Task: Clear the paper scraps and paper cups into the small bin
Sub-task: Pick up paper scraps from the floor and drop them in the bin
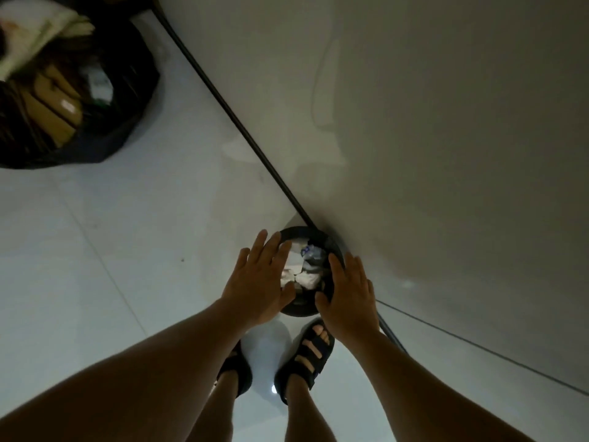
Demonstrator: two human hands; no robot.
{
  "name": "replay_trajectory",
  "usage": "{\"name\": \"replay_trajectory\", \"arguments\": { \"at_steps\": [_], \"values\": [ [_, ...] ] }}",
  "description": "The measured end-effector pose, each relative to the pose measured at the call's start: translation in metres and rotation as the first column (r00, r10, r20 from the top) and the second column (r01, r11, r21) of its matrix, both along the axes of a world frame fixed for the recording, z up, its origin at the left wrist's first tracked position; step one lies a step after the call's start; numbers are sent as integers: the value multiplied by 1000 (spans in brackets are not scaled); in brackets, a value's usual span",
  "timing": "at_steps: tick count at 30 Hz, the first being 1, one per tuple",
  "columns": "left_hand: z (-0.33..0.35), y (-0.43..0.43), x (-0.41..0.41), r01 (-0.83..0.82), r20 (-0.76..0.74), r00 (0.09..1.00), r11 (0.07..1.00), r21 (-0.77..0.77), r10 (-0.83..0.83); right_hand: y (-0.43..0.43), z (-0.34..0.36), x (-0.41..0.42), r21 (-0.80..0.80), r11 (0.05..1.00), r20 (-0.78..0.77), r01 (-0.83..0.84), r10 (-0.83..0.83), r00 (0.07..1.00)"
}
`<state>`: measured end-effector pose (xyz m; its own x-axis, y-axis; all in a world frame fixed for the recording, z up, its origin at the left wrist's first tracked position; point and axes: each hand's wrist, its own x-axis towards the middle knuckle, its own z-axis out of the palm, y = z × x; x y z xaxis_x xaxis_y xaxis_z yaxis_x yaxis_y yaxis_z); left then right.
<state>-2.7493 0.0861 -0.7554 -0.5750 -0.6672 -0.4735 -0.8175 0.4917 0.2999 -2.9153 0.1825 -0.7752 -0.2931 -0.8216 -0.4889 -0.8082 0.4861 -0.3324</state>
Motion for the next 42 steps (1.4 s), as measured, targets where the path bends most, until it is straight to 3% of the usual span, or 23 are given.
{"name": "replay_trajectory", "arguments": {
  "at_steps": [7, 12, 16, 21, 25, 32, 42],
  "values": [
    [134, 2, -3, -66, -62, 996, 998, 12, 67, 26, 141, -2, -53, 989, 58, 136, -133, 989],
    [206, 16, -21, 76, -93, 993, 996, 40, -72, 70, 219, 10, -23, 943, 36, 333, -332, 942],
    [271, 47, -40, 302, -172, 939, 953, -5, -298, 121, 281, 36, -112, 841, 8, 529, -532, 847],
    [346, 100, -66, 531, -215, 825, 847, -22, -523, 206, 334, 75, -143, 634, -4, 760, -768, 640],
    [389, 166, -85, 719, -158, 676, 691, -71, -720, 287, 374, 98, -208, 425, -2, 881, -901, 434],
    [457, 356, -123, 917, -150, 304, 332, -223, -941, 449, 421, 135, -386, 25, 44, 922, -998, 46],
    [481, 696, -62, 960, -133, -135, -96, -262, -982, 733, 441, 263, -359, -304, -54, 882, -937, -344]
  ]
}}
